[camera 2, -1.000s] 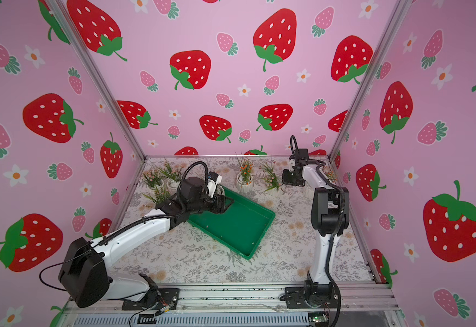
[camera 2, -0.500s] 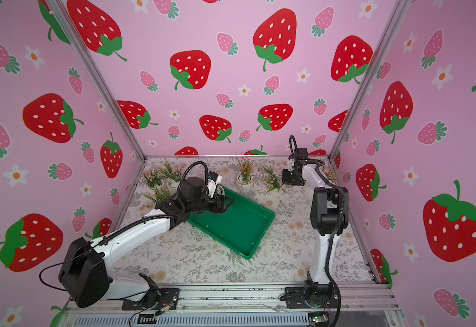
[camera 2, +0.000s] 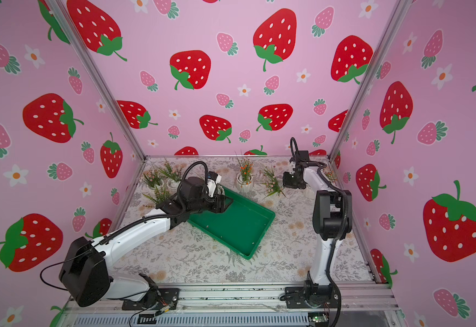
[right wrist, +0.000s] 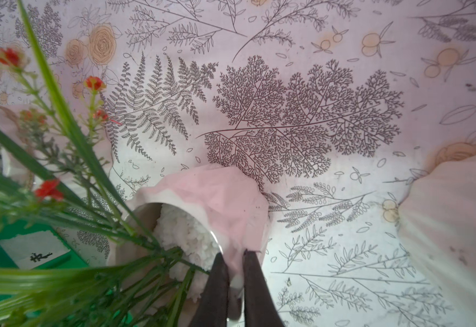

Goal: Put the potted gypsophila into the storage box
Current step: Pick up the baby's breath potted plant from the center of the board.

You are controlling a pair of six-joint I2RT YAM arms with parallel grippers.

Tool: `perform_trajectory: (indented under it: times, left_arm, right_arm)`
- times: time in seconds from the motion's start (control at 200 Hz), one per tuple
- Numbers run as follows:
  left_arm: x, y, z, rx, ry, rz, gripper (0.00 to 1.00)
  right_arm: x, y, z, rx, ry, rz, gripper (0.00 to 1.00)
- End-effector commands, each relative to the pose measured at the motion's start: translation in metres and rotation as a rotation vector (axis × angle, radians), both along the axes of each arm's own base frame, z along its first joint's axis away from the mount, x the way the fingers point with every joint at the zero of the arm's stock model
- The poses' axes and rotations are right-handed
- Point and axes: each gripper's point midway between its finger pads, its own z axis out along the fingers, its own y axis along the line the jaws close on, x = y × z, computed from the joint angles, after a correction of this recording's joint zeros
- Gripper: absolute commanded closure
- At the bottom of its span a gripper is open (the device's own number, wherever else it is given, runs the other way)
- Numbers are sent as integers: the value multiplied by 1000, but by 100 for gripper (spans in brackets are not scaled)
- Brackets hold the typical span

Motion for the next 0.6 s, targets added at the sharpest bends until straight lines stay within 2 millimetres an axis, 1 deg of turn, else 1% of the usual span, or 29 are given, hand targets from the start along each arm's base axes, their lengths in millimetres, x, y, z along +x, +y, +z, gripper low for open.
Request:
perform_trajectory:
  times: [0.0,0.17,0.31,0.465,0.595]
  left_arm:
    - [7,-1,21,-27,-45,18,31]
    - [5,5,21,-30,-50,40,32]
    - [3,8,20,-29,-55,51,32]
    - [-1,14,30,-41,-75,68,32]
    - [-3,23,36,-55,-104,108,33]
  right_arm:
    - [-5,-1,32,9,-58,-1,100]
    - [-13,-5,51,17,-100,-20,100]
    - [-20,-5,67,36,-138,-25,100]
    - [-31,-3,81,63,-166,-25,100]
    - [-43,2,101,99,-205,-13,100]
